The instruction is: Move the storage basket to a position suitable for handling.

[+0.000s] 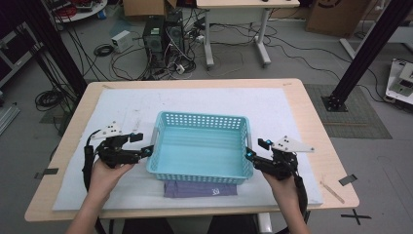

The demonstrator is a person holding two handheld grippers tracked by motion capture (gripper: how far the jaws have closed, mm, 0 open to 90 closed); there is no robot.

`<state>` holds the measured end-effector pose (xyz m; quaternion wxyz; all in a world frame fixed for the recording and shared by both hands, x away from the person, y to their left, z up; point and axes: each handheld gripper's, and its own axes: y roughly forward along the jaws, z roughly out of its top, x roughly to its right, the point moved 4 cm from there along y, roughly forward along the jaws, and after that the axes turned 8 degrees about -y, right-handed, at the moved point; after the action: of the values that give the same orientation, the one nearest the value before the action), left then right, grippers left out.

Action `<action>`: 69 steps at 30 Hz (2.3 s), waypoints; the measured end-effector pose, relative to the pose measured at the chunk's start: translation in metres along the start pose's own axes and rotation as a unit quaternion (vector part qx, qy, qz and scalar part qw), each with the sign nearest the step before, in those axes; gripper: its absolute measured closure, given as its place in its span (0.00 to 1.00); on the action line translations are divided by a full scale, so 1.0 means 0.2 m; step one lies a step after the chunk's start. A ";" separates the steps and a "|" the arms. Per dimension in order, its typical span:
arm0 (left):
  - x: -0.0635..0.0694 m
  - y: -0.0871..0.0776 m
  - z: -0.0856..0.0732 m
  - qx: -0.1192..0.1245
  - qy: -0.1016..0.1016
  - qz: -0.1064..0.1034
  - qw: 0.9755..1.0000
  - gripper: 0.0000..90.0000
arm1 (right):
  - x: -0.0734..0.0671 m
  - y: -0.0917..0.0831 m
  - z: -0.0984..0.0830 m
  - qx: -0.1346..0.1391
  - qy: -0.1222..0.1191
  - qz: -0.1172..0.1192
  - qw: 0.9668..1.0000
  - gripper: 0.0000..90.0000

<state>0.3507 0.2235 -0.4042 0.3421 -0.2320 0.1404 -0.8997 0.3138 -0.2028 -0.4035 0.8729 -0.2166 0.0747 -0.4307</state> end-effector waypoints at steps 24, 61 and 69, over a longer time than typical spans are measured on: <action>0.01 0.16 0.00 -0.055 -0.026 -0.039 0.997 0.36 | 0.03 0.23 -0.06 -0.080 0.051 0.089 0.992 0.55; -0.28 0.37 0.43 -0.014 -0.090 0.036 0.995 0.42 | 0.30 0.57 0.38 -0.093 0.079 0.009 0.993 0.66; -0.42 0.53 0.45 -0.014 -0.115 0.062 0.991 0.43 | 0.39 0.73 0.39 -0.110 0.090 -0.008 0.990 0.66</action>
<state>0.5108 0.1960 -0.3983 0.4075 -0.3295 0.1271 -0.8422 0.4924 -0.1621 -0.3938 0.8299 -0.2728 0.1978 -0.4448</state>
